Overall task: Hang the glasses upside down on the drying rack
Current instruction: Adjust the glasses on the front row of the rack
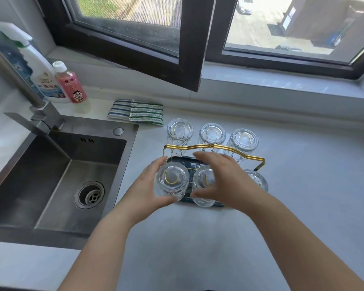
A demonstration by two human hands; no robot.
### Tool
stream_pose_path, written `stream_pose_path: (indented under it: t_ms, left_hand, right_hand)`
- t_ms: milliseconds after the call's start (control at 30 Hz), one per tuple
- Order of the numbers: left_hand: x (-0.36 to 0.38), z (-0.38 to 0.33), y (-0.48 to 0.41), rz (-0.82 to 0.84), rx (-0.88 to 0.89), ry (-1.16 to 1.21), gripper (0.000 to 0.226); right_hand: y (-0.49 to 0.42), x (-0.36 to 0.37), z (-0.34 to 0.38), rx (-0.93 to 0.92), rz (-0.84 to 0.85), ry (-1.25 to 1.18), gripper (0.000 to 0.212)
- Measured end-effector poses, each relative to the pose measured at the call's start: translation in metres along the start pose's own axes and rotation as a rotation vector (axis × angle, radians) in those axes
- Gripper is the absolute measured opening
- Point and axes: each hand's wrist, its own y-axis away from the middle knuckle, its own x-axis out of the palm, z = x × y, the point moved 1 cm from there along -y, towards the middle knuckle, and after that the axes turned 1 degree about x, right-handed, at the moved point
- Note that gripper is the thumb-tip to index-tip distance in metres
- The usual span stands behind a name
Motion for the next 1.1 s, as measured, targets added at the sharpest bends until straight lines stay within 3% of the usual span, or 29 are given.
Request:
stream_pose_path:
  t_ms: [167,300,533,900,1100]
  left_hand:
    - [0.0,-0.03,0.001,-0.085,0.237,-0.166,0.08]
    - [0.018,-0.055,-0.012,0.024,0.364,-0.344,0.074]
    - [0.026,-0.055,-0.031,0.079,0.329,-0.567,0.081]
    - [0.029,-0.052,-0.032,0.113,0.273,-0.57,0.067]
    - [0.032,-0.06,-0.03,0.15,0.291,-0.59,0.083]
  right_hand:
    - [0.022,-0.013,-0.024,0.051,-0.001,0.036,0.084]
    - [0.023,-0.009,-0.025,0.054,0.002,0.061,0.083]
    - [0.022,-0.007,-0.032,0.012,-0.036,0.058,0.082]
    - [0.022,0.0,-0.041,0.044,-0.078,0.008,0.085]
    - [0.042,-0.018,-0.062,0.11,-0.072,-0.172,0.083]
